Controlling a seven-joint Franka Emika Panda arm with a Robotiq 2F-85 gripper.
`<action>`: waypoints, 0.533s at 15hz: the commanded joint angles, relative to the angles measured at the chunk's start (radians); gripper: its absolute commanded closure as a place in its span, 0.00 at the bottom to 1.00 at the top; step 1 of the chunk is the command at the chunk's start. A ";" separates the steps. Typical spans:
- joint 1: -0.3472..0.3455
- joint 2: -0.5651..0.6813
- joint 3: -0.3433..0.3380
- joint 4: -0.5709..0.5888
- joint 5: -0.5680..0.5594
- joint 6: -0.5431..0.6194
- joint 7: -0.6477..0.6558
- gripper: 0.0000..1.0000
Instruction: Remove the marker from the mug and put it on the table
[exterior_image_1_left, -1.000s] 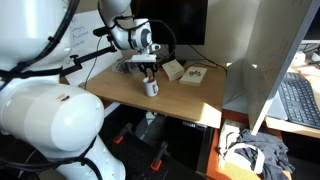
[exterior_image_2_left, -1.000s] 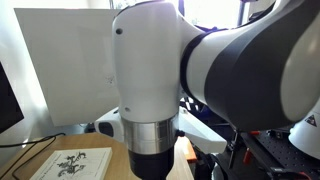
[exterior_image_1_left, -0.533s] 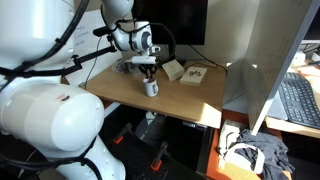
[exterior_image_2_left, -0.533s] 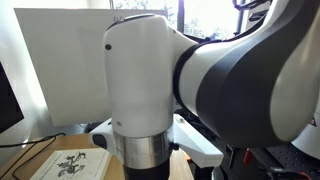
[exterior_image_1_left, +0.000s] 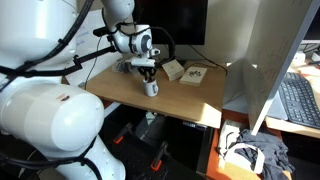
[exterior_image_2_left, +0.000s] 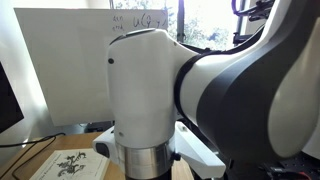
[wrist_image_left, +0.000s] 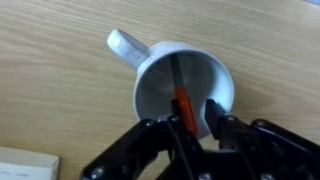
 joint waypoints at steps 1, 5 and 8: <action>0.007 0.015 -0.009 -0.016 -0.011 0.096 0.020 0.69; 0.022 0.034 -0.029 -0.040 -0.047 0.200 0.017 0.66; 0.032 0.035 -0.042 -0.056 -0.054 0.225 0.029 1.00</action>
